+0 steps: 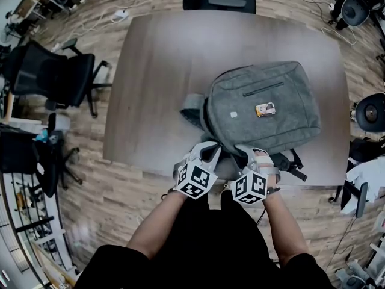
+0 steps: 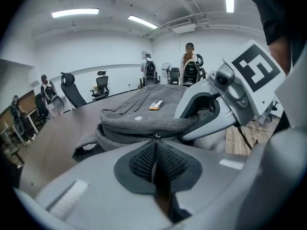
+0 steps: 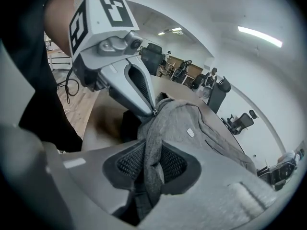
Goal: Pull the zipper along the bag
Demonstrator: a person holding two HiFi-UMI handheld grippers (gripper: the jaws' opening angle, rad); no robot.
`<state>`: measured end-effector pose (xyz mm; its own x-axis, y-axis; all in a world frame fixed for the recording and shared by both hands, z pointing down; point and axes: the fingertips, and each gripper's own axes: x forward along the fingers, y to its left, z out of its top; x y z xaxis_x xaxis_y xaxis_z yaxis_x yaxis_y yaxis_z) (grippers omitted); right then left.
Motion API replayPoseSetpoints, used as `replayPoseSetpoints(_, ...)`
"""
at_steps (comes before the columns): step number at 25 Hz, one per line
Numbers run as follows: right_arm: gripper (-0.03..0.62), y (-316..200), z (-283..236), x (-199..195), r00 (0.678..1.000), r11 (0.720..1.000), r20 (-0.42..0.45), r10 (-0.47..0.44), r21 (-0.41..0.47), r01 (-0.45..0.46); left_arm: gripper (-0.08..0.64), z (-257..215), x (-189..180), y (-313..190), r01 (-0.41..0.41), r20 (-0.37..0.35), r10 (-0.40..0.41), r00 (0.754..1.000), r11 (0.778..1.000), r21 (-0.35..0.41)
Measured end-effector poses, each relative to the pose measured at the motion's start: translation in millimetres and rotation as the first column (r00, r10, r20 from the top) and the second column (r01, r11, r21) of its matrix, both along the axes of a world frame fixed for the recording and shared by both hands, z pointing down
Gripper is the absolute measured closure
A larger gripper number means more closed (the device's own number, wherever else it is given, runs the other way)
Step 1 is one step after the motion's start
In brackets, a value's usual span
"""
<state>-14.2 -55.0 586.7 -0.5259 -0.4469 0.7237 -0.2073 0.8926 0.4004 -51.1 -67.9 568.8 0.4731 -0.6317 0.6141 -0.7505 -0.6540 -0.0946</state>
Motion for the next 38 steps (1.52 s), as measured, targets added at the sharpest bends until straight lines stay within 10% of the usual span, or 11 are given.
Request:
replayPoseSetpoints(23, 0.518, 29.3, 2.3, 28.1, 0.983, 0.983, -0.041, -0.180, 0.040, 0.181, 0.531, -1.5, -26.8, -6.5, -0.071, 0.129, 0.074, 0.989, 0.997, -0.029)
replayPoseSetpoints(38, 0.515, 56.2, 6.3, 77.0, 0.913, 0.912, -0.055, -0.404, 0.053, 0.407, 0.529, 8.1, -14.1, 1.7, -0.165, 0.119, 0.176, 0.977, 0.981, -0.098)
